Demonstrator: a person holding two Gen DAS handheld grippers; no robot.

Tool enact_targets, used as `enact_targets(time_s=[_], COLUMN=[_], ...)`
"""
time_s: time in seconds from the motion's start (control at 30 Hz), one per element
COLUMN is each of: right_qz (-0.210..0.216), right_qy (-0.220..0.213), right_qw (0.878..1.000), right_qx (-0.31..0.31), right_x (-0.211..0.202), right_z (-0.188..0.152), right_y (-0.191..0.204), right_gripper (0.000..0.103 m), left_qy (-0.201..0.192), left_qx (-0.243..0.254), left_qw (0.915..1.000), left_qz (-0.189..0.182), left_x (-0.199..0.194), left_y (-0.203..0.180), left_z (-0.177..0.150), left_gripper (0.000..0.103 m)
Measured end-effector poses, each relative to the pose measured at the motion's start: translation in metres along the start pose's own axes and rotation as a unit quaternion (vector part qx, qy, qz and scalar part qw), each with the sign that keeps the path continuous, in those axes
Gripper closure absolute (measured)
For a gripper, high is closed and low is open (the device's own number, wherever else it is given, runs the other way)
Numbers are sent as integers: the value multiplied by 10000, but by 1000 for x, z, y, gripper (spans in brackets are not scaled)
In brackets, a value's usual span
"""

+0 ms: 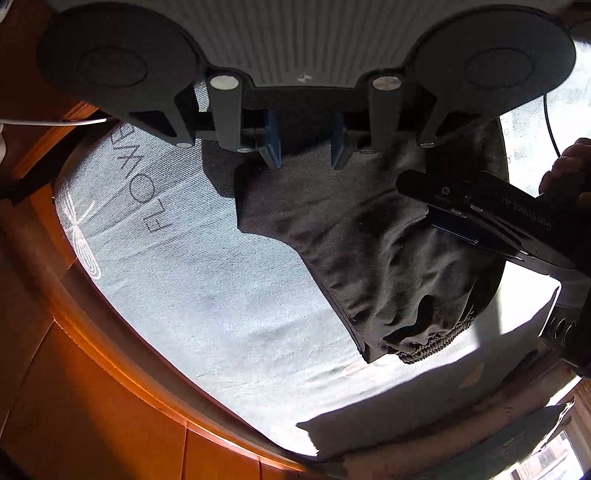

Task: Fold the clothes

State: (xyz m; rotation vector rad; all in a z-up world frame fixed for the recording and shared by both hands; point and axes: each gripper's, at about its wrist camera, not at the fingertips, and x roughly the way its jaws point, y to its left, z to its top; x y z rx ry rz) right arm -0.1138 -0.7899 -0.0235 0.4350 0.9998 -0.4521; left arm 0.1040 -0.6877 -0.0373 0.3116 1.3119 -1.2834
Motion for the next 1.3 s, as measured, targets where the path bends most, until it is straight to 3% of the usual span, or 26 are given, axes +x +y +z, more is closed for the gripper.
enact_targets(time_s=[0.13,0.33,0.4,0.47,0.63,0.83,0.9,1.03,1.3], right_qz=[105,580,670,424,333,517,444,379,433], right_qy=[-139,-333,-253,36,270,-127,-6,248,288], right_qw=[9992,9947,9927,9923,9954,9951,9948,9964,9975], right_qx=[-347,-780,-972,-1159,-862,-828,-919,-715,-471], right_x=[5,35,51,73,75,66,80,103,98], right_z=[13,37,39,36,38,64,72,80,83], right_y=[20,56,67,74,63,79,87,85,79], right_gripper=[80,82,82,82,83,82,82,80,80], left_qy=[-82,76,40,63,-27,-206,-203,-140,-126], left_qx=[28,-48,-39,-152,-148,374,530,373,581], left_qw=[9997,9995,9995,9994,9995,9991,9984,9992,9982], left_qz=[238,304,306,320,267,77,76,71,108], left_x=[-21,-18,-17,-15,-28,-29,-20,-6,-25], left_y=[13,37,41,46,45,30,31,40,28], left_z=[-11,-24,-25,-27,-26,-17,-16,-15,-24], left_gripper=[12,12,12,12,12,12,12,12,12])
